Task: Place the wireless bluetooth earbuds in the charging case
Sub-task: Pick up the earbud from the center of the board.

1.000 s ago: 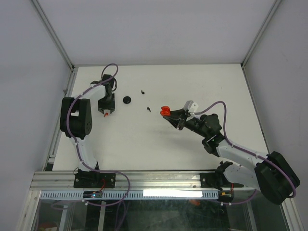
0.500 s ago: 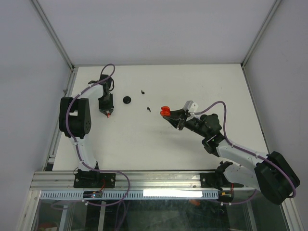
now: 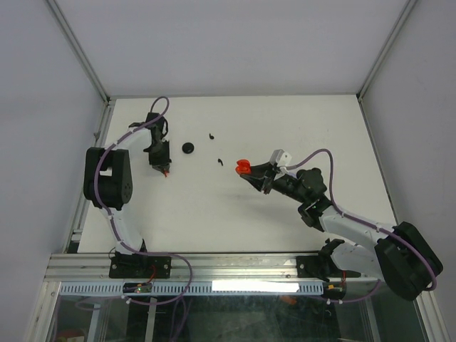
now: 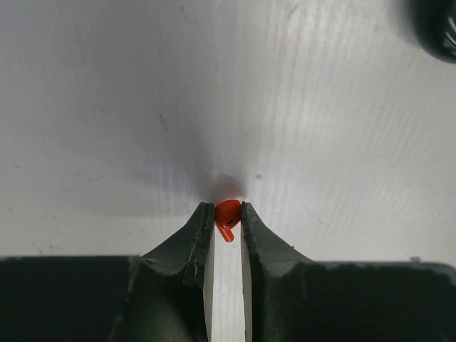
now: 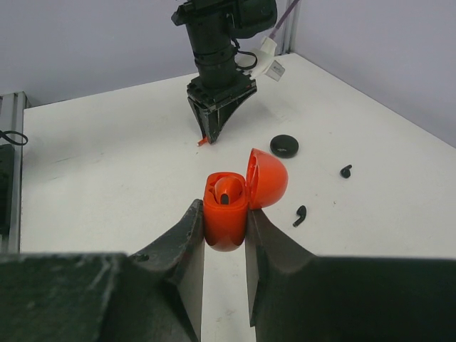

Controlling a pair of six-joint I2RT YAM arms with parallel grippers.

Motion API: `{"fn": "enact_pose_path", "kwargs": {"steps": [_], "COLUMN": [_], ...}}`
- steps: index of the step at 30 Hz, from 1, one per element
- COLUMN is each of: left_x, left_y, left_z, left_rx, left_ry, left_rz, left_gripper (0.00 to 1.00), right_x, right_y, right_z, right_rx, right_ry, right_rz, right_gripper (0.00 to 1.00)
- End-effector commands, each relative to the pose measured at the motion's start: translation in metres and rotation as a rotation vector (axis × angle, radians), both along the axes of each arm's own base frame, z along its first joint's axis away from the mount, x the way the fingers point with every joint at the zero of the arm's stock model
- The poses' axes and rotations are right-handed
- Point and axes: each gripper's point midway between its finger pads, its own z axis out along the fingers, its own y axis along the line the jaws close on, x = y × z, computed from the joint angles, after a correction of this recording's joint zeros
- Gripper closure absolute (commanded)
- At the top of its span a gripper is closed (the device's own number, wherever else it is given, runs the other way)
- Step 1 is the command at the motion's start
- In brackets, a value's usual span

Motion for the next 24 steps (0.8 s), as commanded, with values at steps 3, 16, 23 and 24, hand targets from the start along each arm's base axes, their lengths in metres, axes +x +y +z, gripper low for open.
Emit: {"fn": "enact_pose_path", "kwargs": {"steps": [3,16,23,24], "left_x": [0.018,-0.015,-0.049,-0.055], "left_y": [-0.041,-0.128,-0.164,-0.169], "left_z": [0.079,0.208,0.265,0.270], "left_rx": [-0.167,-0.371,-0.498,-0.513], "left_ry": [-0.289,-0.735,-0.916,-0.931], "left_rz": [-0.051,-0.187,-0.255,-0.260], "left_gripper": [0.91,0.92,0.91,0.91], "right_x": [0.003,0.013,0.020,0.021], "right_y": [0.003,0.007,0.006,0.007], "right_z": [0.034,0.051,0.059,0.060], "right_rx": [0.071,0.103,0.154,0.161], "right_ry": [-0.083,-0.133,-0.193,-0.198], "right_rz": [0.011,-0.023,-0.063,-0.065], "right_gripper": [1.00,1.00,1.00,1.00]}}
